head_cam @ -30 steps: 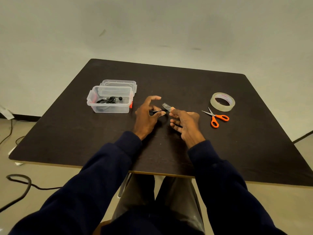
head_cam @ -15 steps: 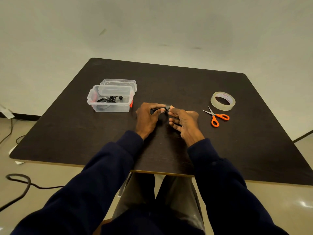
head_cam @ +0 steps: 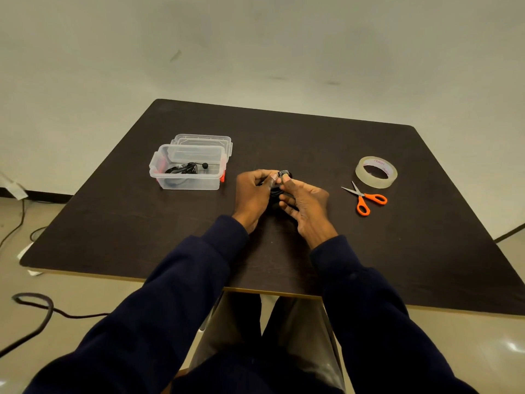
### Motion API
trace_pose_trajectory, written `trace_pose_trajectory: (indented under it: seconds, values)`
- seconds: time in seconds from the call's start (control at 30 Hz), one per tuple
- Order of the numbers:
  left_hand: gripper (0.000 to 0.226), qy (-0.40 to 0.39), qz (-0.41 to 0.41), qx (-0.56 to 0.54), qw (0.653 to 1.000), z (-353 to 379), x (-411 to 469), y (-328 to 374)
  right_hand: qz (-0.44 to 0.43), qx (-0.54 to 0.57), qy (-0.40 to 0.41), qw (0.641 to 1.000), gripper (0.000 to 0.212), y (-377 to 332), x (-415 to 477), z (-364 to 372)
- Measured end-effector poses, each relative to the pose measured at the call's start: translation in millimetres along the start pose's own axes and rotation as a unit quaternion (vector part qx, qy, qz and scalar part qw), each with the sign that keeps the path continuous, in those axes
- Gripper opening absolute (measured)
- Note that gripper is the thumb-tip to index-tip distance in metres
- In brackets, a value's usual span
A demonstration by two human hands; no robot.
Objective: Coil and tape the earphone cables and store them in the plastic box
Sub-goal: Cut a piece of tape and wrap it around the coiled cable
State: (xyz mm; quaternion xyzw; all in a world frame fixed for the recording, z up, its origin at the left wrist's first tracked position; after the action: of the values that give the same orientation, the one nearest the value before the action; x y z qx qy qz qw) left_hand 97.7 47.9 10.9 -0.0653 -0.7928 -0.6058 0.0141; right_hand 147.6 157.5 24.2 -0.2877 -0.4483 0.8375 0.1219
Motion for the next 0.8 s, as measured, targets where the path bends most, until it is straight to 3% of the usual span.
trace_pose_trajectory:
  seconds: [0.3, 0.47, 0.57, 0.8]
  values:
    - [0.014, -0.064, -0.063, -0.046, 0.995, -4.9, 1.6, 4.9, -0.071, 0.0, 0.018, 0.997, 0.01, 5.4, 1.8, 0.7]
    - [0.015, -0.096, -0.082, -0.071, 0.989, -10.1, 1.3, 11.2, -0.09, -0.008, 0.046, 0.995, 0.023, 5.8, 1.5, -0.4]
    - [0.017, -0.102, -0.083, -0.074, 0.988, -11.7, -0.1, 11.3, -0.099, -0.011, 0.038, 0.994, 0.014, 4.4, 1.4, -0.9]
    - [0.021, -0.129, -0.074, -0.077, 0.986, -17.8, -0.4, 17.9, -0.034, 0.057, 0.013, 0.998, 0.005, -2.0, -6.1, 1.9]
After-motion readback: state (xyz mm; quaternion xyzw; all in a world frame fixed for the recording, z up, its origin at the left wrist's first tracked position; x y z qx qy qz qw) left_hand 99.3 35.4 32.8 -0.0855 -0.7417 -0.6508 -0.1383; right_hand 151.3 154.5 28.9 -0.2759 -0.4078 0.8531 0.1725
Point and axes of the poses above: each hand's wrist, its own x-axis towards the middle knuckle, its own z-axis out of the palm, y = z × x, the point moved 2 cm from there along x, towards the middle knuckle, and after that the axes turned 13 degrees about x, right-handed, at the moved point
